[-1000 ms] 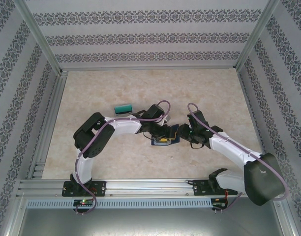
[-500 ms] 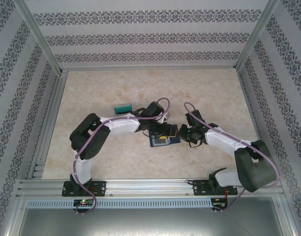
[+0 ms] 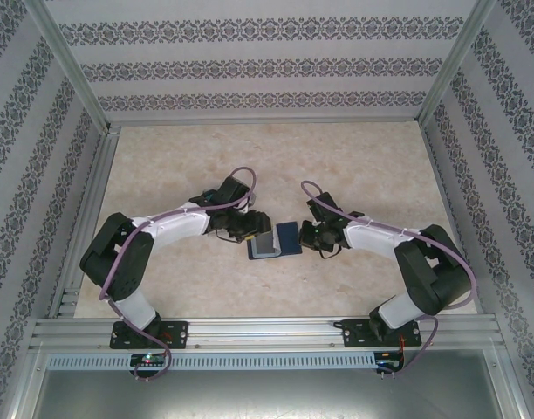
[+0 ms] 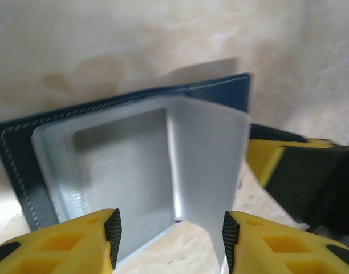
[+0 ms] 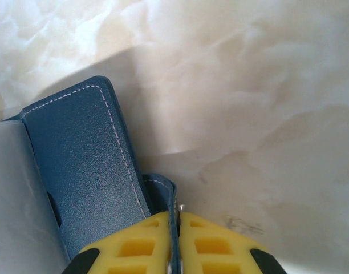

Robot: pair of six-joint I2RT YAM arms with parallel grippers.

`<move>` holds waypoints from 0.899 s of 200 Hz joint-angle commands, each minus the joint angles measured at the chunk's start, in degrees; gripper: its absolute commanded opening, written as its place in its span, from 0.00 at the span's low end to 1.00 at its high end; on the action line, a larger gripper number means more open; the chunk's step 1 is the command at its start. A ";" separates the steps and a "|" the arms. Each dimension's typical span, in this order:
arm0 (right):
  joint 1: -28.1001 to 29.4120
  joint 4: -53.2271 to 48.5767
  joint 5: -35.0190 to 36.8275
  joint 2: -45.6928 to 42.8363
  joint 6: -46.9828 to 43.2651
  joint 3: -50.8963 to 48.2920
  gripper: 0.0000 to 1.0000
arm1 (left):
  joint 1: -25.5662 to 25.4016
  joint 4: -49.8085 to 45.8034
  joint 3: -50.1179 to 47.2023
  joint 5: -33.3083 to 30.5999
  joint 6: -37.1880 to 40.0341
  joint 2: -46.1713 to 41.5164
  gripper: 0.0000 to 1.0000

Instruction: Take the credit cards out of the card holder

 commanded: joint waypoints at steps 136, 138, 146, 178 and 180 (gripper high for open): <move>1.24 0.75 1.03 0.43 1.52 0.67 0.09 | 0.39 3.53 -2.72 0.96 -2.34 3.78 0.52; 1.24 0.66 1.01 0.50 1.50 0.67 0.08 | 0.42 3.75 -2.73 1.09 -2.37 3.75 0.52; 1.25 0.77 0.92 0.65 1.56 0.67 0.09 | 0.45 4.40 -2.87 1.49 -2.48 3.62 0.52; 1.42 0.84 0.92 1.29 1.72 0.84 0.09 | 0.43 5.79 -3.22 2.07 -2.78 2.63 0.51; 1.42 0.88 0.96 1.31 1.77 0.84 0.09 | 0.43 5.96 -3.16 2.20 -2.79 2.57 0.51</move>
